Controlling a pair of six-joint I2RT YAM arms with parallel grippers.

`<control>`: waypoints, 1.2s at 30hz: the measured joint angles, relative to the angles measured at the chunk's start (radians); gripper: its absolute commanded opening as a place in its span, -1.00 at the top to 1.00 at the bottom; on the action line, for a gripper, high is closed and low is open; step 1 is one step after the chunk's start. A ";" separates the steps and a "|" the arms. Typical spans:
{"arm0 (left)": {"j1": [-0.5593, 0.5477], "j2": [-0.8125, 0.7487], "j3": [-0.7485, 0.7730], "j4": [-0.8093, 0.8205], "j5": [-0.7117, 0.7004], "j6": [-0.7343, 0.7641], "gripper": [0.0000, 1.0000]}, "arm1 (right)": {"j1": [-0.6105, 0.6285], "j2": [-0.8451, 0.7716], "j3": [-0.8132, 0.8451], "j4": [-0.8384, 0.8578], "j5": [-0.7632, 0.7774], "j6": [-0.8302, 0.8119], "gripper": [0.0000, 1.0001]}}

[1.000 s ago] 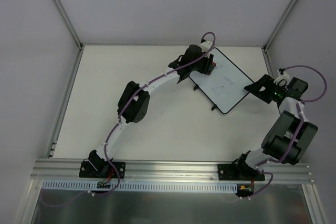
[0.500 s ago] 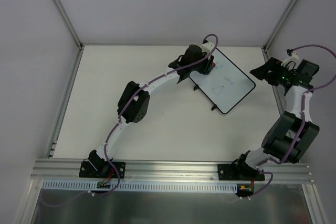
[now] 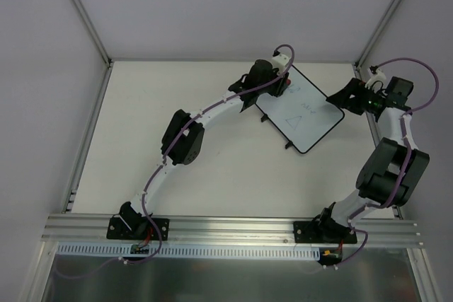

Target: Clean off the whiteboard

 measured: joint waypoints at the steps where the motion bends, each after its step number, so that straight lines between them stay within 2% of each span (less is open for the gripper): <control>1: 0.000 0.007 0.003 0.004 0.000 0.000 0.80 | 0.002 0.005 0.003 0.000 0.000 -0.003 -0.55; 5: 0.000 0.024 0.003 0.009 0.001 0.000 0.74 | 0.004 0.028 0.005 -0.001 -0.003 -0.011 -0.45; 9: 0.006 0.026 0.004 0.024 0.002 -0.003 0.74 | 0.014 0.057 0.008 -0.007 -0.003 -0.027 -0.14; 15: 0.007 0.040 0.016 0.069 0.008 -0.015 0.75 | 0.022 0.070 0.010 -0.012 -0.003 -0.040 0.13; 17: 0.006 0.044 0.016 0.077 0.010 -0.019 0.75 | 0.022 0.072 0.010 -0.013 -0.003 -0.042 0.15; 21: 0.007 0.056 0.024 0.095 0.020 -0.026 0.75 | 0.022 0.088 0.017 -0.015 -0.004 -0.051 0.44; 26: 0.010 0.082 0.047 0.113 0.056 -0.037 0.75 | 0.022 0.095 0.019 -0.015 -0.062 -0.053 0.66; 30: 0.013 0.089 0.056 0.113 0.092 -0.053 0.75 | 0.023 0.096 0.019 -0.015 -0.080 -0.057 0.78; 36: -0.007 0.089 0.056 0.114 0.157 -0.065 0.75 | 0.023 0.097 0.019 -0.014 -0.090 -0.071 0.81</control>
